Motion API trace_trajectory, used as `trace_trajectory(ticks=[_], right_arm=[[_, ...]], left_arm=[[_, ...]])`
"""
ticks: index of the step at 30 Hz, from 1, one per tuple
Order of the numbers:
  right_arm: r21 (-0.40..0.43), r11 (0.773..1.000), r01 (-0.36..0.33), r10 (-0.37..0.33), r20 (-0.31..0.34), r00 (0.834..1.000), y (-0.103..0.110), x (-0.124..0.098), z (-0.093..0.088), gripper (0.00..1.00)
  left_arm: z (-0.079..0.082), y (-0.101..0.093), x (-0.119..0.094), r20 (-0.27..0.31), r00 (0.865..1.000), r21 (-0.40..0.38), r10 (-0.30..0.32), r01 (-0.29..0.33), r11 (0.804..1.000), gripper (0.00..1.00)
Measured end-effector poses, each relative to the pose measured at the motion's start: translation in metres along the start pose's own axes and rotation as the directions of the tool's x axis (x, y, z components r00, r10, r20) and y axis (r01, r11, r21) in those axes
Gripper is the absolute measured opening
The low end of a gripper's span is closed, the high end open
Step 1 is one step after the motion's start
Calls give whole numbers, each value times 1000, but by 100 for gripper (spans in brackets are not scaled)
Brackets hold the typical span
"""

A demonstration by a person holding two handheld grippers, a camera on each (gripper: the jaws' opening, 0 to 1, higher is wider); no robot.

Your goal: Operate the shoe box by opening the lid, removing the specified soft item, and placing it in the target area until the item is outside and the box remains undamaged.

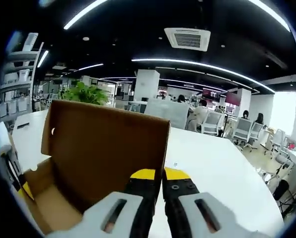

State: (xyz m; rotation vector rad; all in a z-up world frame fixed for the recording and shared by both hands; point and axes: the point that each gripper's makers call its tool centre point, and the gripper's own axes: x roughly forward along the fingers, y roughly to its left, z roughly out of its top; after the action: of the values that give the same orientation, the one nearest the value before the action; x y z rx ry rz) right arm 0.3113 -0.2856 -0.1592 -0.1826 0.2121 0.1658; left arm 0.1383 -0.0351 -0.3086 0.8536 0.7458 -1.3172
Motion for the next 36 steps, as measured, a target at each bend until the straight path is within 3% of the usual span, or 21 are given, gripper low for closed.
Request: trace_trajectory(ticks=[7,10,13,18,28,36], right_arm=[[-7,1000,10,-10,31,999,1,-8,1,1],[107,994,2,-8,57,998,-1,-15,1,0],[89,996,13,-21,92,996,-4,-19,-2,0],[44,998,50,-53,80,995,-4,-25,-1,0],[63,995,76,-84,150,985,2,-53,-7,0],[71,995,71,-82,164,983,4,-55,-7,0]], left_arm=[[0,0,0,10,1000,26,2,-2,1000,5],[1,2,0,21,1000,35,16,-16,999,6],[2,4,0,29,999,35,17,-18,999,6],[2,6,1,34,999,72,16,-19,997,7],[2,7,0,57,998,79,39,-43,996,9],[3,9,0,75,995,70,66,-72,995,11]])
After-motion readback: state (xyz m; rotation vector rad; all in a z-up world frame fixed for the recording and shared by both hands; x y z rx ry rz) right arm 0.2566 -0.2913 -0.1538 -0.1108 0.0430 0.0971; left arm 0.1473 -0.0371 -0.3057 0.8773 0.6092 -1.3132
